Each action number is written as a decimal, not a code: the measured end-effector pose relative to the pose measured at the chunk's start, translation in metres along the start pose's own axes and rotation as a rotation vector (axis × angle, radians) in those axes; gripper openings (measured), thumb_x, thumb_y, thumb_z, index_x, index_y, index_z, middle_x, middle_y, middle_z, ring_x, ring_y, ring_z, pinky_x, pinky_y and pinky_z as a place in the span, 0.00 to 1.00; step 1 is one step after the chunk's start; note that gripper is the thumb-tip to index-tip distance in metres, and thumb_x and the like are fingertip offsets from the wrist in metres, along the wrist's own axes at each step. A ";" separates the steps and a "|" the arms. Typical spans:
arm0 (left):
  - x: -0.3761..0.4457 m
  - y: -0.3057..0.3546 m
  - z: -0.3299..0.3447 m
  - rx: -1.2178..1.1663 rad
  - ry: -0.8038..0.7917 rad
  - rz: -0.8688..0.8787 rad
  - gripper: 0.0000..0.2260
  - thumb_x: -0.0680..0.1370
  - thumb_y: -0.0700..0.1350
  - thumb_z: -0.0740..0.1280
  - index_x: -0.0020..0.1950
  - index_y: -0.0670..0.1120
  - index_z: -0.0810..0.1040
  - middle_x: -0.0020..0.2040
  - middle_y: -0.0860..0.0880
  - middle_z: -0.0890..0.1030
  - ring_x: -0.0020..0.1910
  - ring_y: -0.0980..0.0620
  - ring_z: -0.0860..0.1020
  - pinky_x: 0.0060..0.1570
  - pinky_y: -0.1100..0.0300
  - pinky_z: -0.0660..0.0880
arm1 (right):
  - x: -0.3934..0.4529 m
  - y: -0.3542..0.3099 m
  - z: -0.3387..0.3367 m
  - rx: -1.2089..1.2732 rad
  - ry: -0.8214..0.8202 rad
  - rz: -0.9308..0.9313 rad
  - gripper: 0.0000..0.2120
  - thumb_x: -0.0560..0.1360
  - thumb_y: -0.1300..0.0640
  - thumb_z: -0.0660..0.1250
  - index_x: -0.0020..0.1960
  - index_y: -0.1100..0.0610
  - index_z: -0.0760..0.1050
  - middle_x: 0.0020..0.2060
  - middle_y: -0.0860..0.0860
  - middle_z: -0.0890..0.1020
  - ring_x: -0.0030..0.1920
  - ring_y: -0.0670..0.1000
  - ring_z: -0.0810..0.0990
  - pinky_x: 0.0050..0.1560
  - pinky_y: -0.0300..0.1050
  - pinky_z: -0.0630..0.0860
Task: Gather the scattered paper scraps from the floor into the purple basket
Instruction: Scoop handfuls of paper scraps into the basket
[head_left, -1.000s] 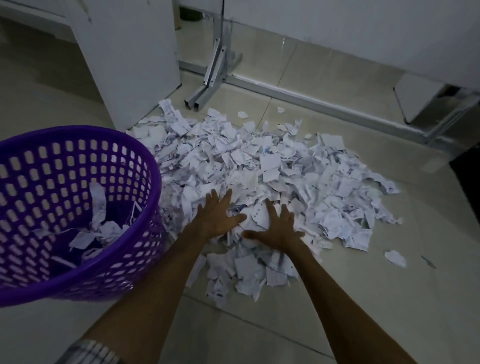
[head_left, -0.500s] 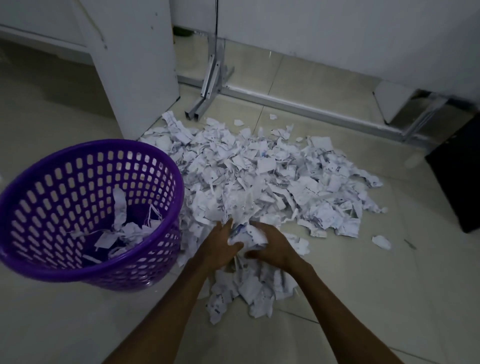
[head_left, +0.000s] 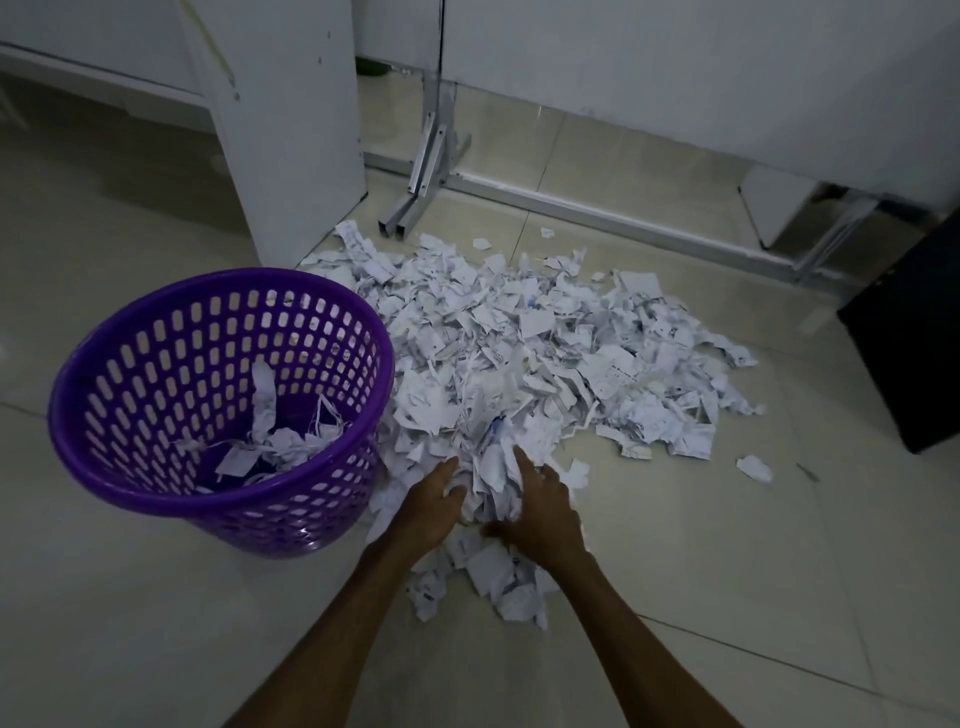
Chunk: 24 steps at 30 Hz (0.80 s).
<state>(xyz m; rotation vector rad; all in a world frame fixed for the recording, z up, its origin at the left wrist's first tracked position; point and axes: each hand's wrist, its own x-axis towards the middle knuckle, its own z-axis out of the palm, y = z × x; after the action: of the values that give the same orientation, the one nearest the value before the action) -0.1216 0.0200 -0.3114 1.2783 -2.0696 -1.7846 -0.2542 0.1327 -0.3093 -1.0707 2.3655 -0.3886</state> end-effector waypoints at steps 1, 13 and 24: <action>-0.001 0.000 0.000 -0.010 -0.001 0.004 0.25 0.81 0.43 0.63 0.77 0.46 0.61 0.74 0.49 0.66 0.72 0.50 0.67 0.68 0.61 0.65 | -0.002 -0.004 0.001 0.000 0.035 -0.014 0.51 0.69 0.43 0.75 0.80 0.45 0.44 0.76 0.56 0.59 0.75 0.58 0.60 0.70 0.59 0.65; -0.007 0.053 0.003 -0.248 0.124 0.091 0.17 0.79 0.41 0.66 0.68 0.47 0.72 0.62 0.47 0.76 0.53 0.55 0.78 0.48 0.64 0.78 | -0.015 -0.013 -0.035 0.444 0.362 -0.155 0.20 0.76 0.61 0.70 0.67 0.63 0.74 0.60 0.57 0.81 0.60 0.55 0.79 0.57 0.41 0.73; -0.031 0.140 -0.019 -0.326 0.098 0.112 0.29 0.78 0.45 0.67 0.77 0.51 0.60 0.63 0.50 0.72 0.60 0.46 0.77 0.61 0.48 0.75 | -0.031 -0.045 -0.120 0.652 0.490 -0.225 0.26 0.76 0.55 0.71 0.72 0.57 0.70 0.63 0.49 0.77 0.59 0.43 0.73 0.46 0.15 0.64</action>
<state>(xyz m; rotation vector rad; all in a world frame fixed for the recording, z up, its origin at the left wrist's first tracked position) -0.1616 0.0179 -0.1729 1.1113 -1.6764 -1.8712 -0.2761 0.1332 -0.1798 -0.9847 2.2214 -1.5292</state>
